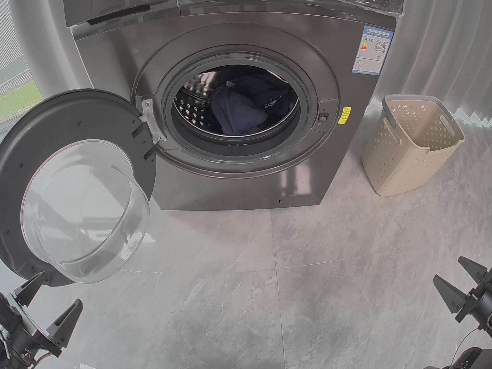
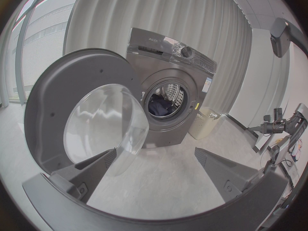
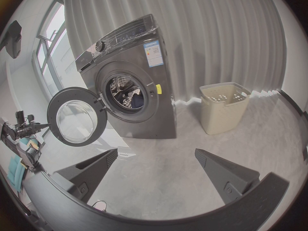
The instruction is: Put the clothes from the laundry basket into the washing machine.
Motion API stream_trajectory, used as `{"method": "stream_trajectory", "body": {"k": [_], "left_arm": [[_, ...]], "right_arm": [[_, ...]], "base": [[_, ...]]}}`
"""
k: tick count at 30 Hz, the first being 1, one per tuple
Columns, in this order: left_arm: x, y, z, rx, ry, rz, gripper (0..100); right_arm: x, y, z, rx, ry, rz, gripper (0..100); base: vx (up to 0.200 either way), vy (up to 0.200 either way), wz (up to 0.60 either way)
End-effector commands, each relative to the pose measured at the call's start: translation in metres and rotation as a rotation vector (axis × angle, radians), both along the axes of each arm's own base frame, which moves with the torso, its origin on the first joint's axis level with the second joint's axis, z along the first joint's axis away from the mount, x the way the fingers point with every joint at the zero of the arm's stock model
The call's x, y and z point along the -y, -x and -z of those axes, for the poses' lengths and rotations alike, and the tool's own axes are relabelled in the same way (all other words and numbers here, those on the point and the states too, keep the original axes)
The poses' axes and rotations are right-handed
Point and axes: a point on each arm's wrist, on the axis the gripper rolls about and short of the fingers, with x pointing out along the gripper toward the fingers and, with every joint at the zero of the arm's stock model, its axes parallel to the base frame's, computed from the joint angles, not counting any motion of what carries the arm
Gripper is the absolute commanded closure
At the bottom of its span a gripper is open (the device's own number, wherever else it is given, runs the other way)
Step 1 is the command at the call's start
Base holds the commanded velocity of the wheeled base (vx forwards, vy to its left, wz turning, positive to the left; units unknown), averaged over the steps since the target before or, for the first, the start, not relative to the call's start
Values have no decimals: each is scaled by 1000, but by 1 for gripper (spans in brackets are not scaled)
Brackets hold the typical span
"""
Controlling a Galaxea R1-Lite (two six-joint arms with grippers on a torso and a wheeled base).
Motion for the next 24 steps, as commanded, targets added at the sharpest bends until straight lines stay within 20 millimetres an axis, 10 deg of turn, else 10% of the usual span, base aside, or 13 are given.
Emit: {"method": "stream_trajectory", "body": {"k": [1,24], "left_arm": [[-13,31,19,81,27,-110,0],[-11,52,55,-7,-66,-332,0]], "right_arm": [[16,50,18,141,-24,144,0],[17,77,54,118,81,339,0]], "base": [[-200,0,0],[-52,0,0]]}}
